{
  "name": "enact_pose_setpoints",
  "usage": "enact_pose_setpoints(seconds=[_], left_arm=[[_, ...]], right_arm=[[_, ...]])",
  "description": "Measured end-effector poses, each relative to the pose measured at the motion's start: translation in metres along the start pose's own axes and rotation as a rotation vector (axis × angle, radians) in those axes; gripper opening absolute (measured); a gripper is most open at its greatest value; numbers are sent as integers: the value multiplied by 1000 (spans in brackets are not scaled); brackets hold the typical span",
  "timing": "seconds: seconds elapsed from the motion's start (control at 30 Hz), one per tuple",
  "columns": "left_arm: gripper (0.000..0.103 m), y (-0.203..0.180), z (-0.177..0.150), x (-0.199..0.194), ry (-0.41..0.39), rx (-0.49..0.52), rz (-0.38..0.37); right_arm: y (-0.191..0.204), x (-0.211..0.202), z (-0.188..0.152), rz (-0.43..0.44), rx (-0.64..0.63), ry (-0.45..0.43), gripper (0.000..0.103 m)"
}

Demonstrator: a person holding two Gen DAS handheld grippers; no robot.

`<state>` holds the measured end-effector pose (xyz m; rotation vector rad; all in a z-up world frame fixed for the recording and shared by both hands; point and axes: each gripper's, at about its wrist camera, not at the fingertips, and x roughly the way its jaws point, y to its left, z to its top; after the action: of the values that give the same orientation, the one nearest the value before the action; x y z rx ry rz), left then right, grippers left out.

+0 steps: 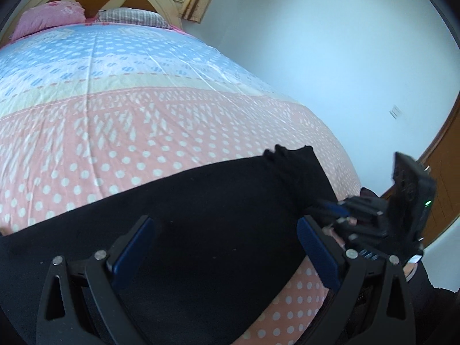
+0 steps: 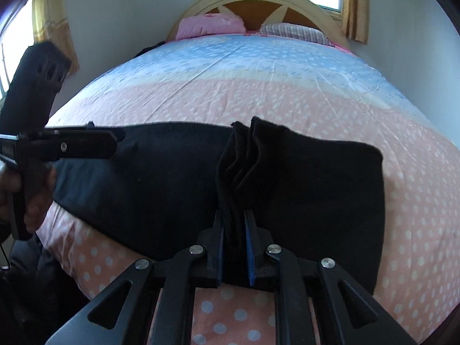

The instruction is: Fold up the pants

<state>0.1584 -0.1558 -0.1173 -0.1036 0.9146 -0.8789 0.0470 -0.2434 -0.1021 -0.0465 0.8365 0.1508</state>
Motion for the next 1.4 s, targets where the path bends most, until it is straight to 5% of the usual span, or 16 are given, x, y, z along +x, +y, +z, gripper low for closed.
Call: enact_pose_setpoints(seconds=[0.13, 0.37, 0.43, 0.67, 0.87, 0.9, 0.93, 1.4], left_arm=[[100, -13, 4, 14, 28, 9, -51], [88, -42, 14, 49, 73, 35, -104], [79, -50, 17, 62, 97, 32, -103], [72, -73, 22, 84, 108, 52, -103], [34, -77, 22, 89, 115, 69, -53], [18, -76, 22, 90, 113, 66, -46], [13, -73, 23, 87, 111, 57, -55], [12, -54, 28, 12, 7, -21, -108]], right_arm=[[-15, -23, 3, 102, 23, -71, 33], [-77, -39, -8, 119, 287, -221, 34], [-82, -40, -9, 110, 324, -247, 34], [-97, -42, -15, 100, 406, -289, 34], [-107, -46, -21, 97, 450, -304, 37], [-106, -46, -20, 93, 445, -304, 38], [-104, -47, -21, 93, 438, -307, 38], [-79, -55, -17, 104, 316, -360, 38]])
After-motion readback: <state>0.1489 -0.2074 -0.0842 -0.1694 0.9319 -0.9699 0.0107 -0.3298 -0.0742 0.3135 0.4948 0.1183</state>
